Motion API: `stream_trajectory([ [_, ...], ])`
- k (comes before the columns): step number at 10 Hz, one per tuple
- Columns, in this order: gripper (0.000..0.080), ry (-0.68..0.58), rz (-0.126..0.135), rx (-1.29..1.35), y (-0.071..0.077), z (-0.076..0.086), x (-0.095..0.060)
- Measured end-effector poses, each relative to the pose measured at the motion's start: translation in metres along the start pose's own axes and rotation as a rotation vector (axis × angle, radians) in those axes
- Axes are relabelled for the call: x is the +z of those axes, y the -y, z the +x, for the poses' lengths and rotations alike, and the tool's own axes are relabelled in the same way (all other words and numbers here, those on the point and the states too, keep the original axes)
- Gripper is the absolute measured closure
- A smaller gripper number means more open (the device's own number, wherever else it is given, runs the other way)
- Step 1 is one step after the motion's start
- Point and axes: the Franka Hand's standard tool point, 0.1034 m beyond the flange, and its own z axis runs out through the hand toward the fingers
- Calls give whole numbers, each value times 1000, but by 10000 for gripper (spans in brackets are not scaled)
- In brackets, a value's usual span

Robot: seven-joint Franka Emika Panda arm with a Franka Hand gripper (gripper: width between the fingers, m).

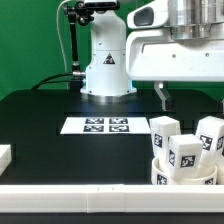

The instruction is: Assemble stool

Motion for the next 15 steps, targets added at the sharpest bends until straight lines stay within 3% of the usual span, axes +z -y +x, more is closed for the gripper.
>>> stream_trajectory([
  [3, 151, -8, -16, 106, 13, -14, 13],
  [6, 151, -10, -35, 109, 14, -21, 29],
  [9, 151, -6, -41, 108, 14, -25, 34],
  [11, 389, -6, -41, 107, 11, -22, 34],
  [12, 389, -7, -41, 110, 11, -22, 34],
  [13, 465, -7, -41, 110, 11, -22, 34],
  [15, 465, -6, -41, 136, 11, -22, 34],
])
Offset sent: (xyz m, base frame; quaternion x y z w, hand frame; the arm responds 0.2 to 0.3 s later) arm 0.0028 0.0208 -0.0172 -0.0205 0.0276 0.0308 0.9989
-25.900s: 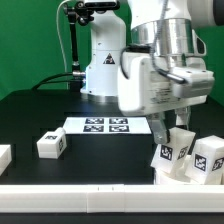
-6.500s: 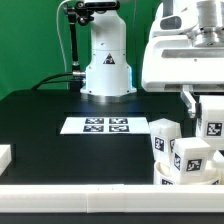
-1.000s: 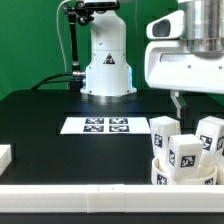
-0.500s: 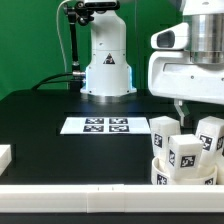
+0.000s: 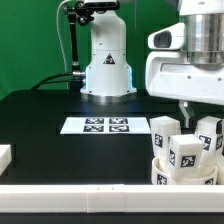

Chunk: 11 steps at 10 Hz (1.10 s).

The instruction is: Assemble stool

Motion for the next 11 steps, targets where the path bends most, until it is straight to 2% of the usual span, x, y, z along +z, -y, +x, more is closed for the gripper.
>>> stream_trajectory([
  [3, 465, 1, 1, 69, 0, 0, 0],
  [7, 463, -3, 17, 447, -4, 4, 1],
  [11, 462, 3, 25, 899, -1, -2, 2],
])
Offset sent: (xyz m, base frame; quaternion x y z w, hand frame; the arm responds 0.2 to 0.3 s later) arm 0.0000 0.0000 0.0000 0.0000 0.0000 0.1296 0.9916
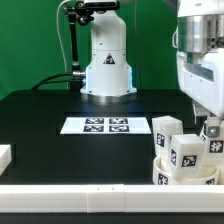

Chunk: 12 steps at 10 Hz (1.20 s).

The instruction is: Assemble stool

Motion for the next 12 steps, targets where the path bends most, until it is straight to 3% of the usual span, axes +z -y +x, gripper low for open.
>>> stream_trajectory([
  [6, 462, 13, 3, 335, 0, -1, 1],
  [7, 369, 17, 2, 310, 0, -3, 1],
  [8, 369, 17, 1, 300, 0, -3, 2],
  [9, 239, 16, -3, 287, -1, -3, 2],
  [10, 170, 19, -13, 230, 1, -8, -2],
  [12, 154, 10, -27, 83, 5, -19, -9],
])
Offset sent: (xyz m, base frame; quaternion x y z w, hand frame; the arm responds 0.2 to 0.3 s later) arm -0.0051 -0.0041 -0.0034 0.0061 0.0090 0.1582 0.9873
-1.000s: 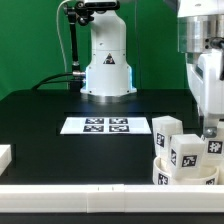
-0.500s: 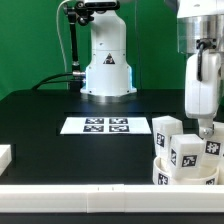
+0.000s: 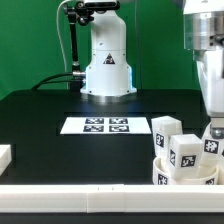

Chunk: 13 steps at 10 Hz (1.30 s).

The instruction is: Assemble stool

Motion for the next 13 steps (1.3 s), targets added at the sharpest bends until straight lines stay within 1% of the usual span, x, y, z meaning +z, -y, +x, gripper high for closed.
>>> stream_trajectory([
  [1, 154, -3, 5, -101, 2, -5, -3],
  [2, 150, -6, 3, -163, 2, -2, -1],
  [5, 150, -7, 3, -327, 2, -1, -1],
  [6, 150, -19, 11, -485, 2, -4, -1],
  [7, 150, -33, 6, -594, 1, -7, -1],
  [8, 150, -41, 8, -751, 0, -10, -1],
  [9, 150, -52, 0, -891, -1, -14, -1],
  [10, 150, -61, 10, -1024, 0, -15, -1],
  [11, 150, -76, 38, -1113, 3, -13, 0],
  [13, 150, -82, 31, -1232, 3, -11, 1],
])
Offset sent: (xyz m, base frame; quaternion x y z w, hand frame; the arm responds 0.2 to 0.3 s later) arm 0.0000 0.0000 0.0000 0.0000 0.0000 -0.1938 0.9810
